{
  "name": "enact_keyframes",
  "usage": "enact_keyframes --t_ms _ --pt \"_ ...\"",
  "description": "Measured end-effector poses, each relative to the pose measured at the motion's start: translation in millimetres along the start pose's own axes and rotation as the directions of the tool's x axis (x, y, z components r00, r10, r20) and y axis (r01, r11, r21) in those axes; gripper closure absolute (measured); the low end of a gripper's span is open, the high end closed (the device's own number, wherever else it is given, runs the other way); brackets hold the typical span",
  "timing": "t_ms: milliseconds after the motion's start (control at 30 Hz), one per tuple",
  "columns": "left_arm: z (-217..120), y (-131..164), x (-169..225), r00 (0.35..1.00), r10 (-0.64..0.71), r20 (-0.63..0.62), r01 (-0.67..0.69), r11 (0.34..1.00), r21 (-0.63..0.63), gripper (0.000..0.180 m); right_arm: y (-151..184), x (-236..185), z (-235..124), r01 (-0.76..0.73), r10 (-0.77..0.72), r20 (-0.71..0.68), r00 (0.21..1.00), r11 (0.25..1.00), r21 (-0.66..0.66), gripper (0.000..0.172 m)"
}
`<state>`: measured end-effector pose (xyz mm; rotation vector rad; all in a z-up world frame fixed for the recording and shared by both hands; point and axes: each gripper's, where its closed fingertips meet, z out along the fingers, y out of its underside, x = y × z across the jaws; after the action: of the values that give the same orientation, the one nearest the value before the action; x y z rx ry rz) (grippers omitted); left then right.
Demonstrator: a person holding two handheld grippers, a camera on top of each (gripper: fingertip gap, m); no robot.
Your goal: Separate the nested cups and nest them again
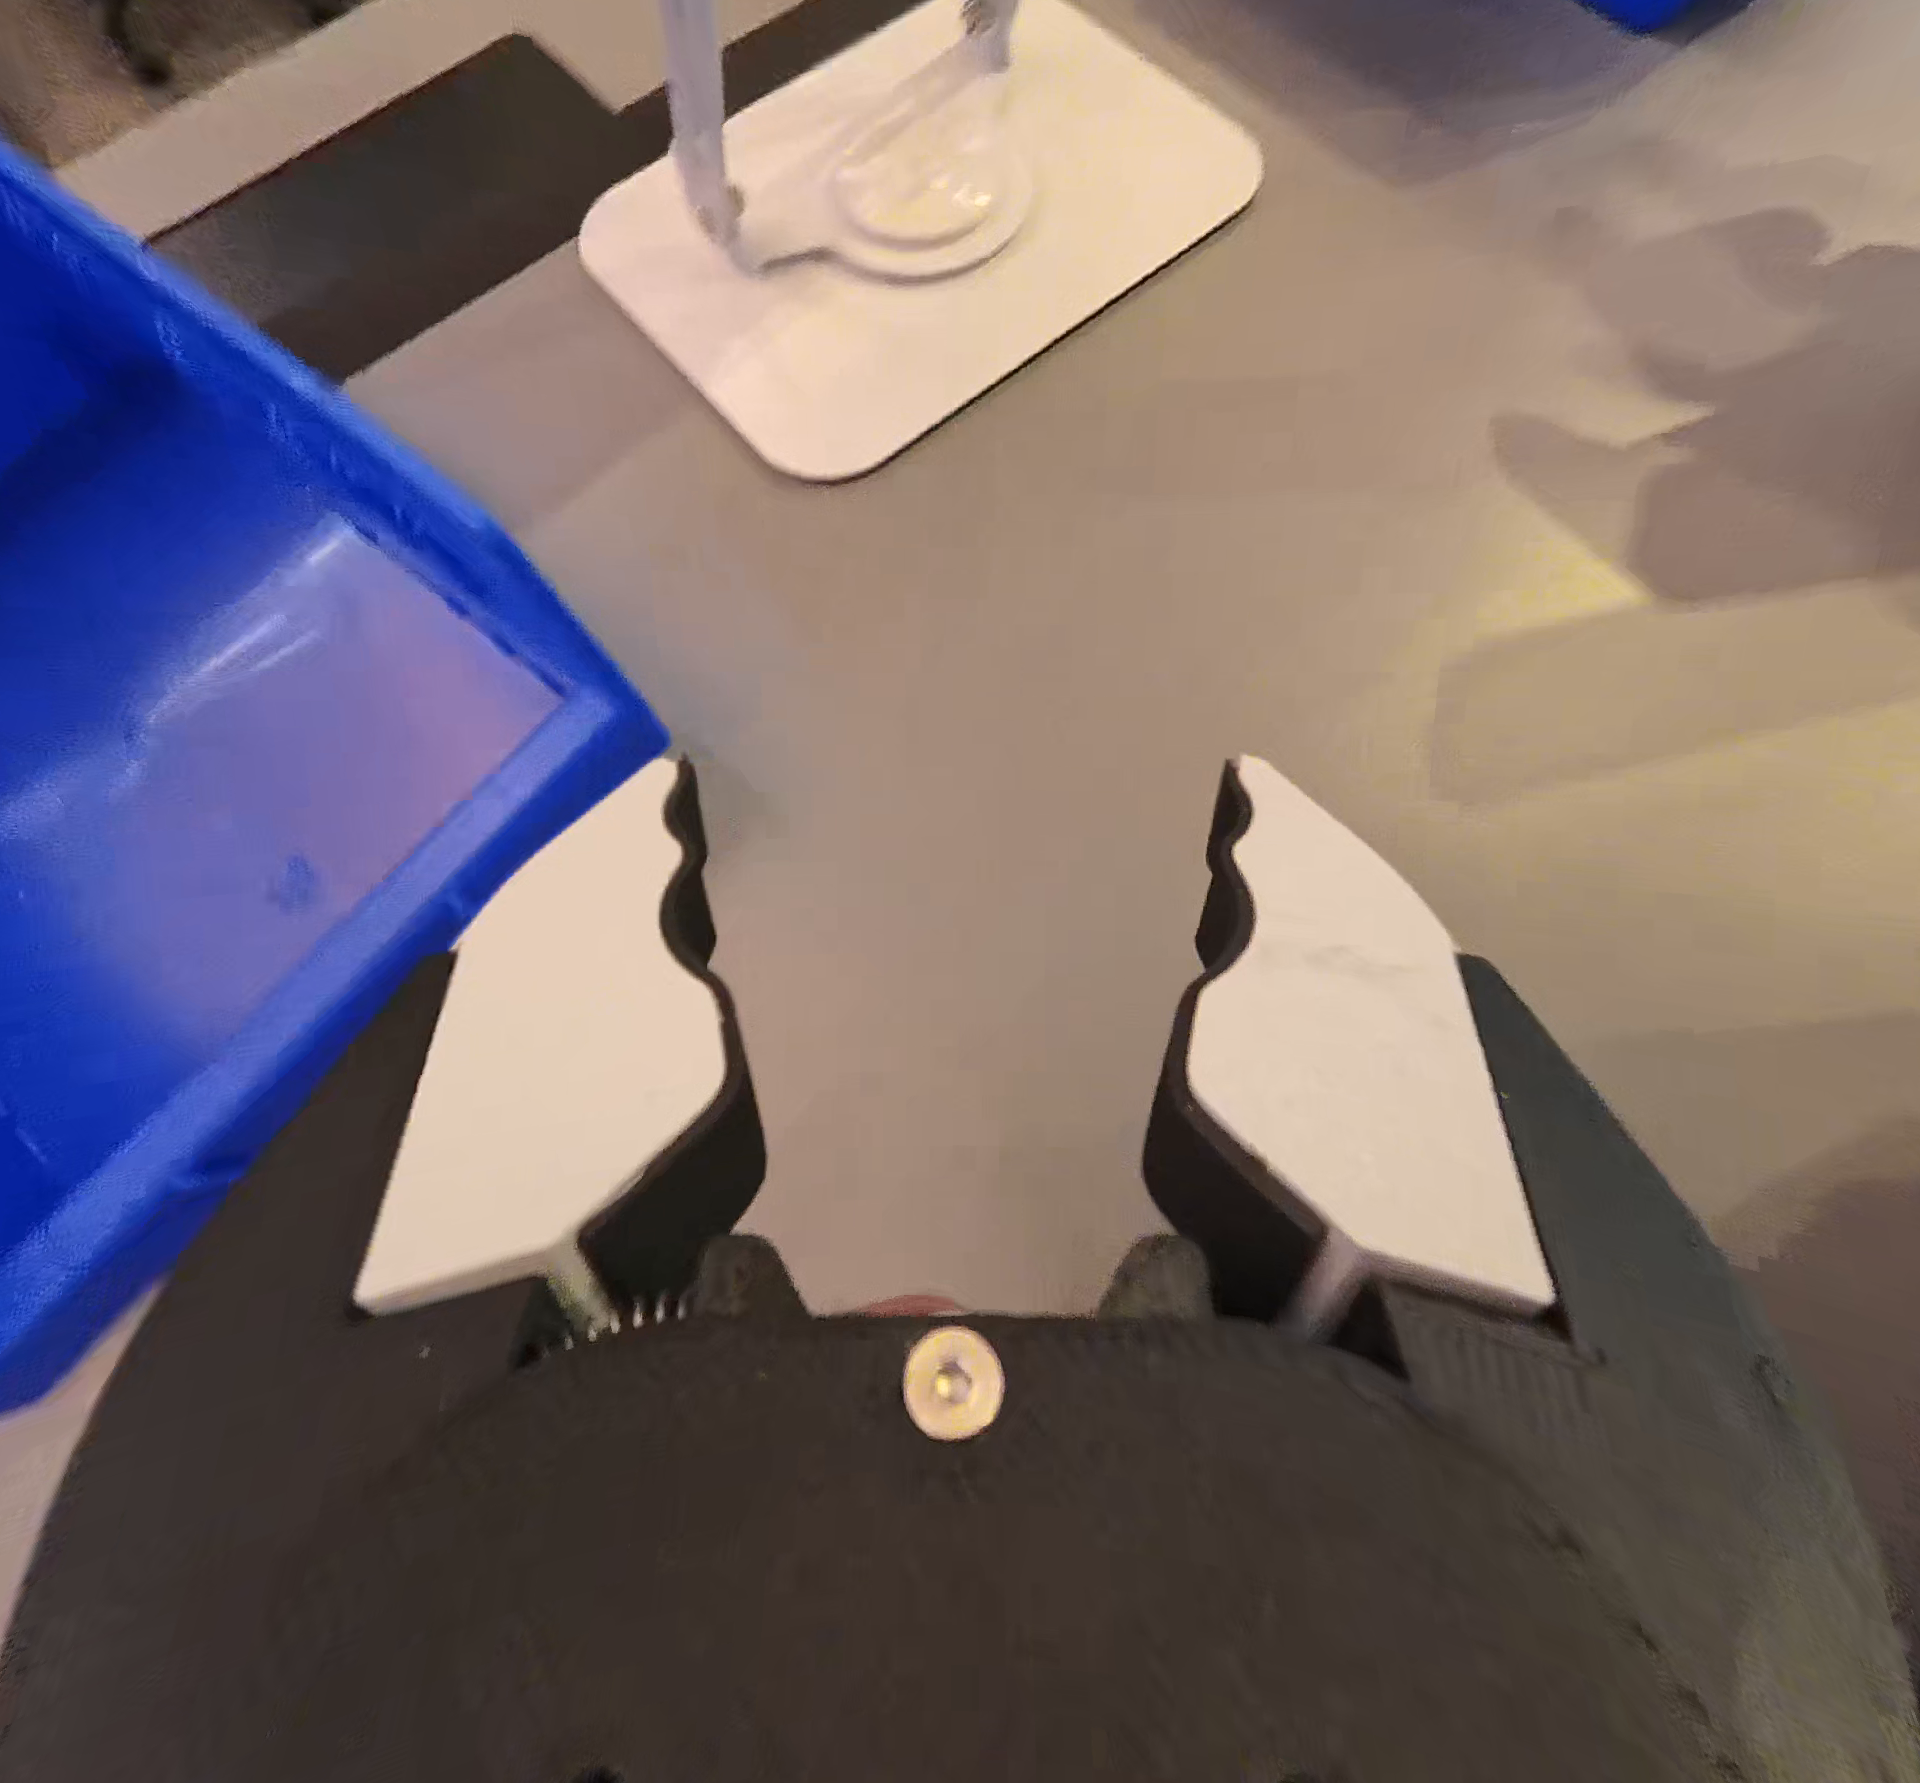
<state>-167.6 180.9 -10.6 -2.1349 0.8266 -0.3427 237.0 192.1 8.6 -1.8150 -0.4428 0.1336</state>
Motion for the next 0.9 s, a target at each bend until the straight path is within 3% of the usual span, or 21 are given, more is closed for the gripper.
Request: enact_keyframes --t_ms 267,500,900 --pt "19.7 78.9 -2.4 0.993 0.004 0.117 0.013 0.99 -0.139 0.087 27.2 -21.2 8.8 0.076 -0.075 0.011 0.997 0.996 -0.05 0.067" --pt "26.7 86.8 -9.3 0.99 -0.045 0.13 0.07 0.979 -0.192 0.09 38.6 -33.1 15.5 0.196 -0.196 0.016 0.981 0.975 -0.108 0.07" --pt "31.7 94.0 -11.3 0.989 -0.09 0.12 0.117 0.963 -0.241 0.088 41.4 -39.7 14.9 0.213 -0.208 0.054 0.977 0.97 -0.115 0.066"
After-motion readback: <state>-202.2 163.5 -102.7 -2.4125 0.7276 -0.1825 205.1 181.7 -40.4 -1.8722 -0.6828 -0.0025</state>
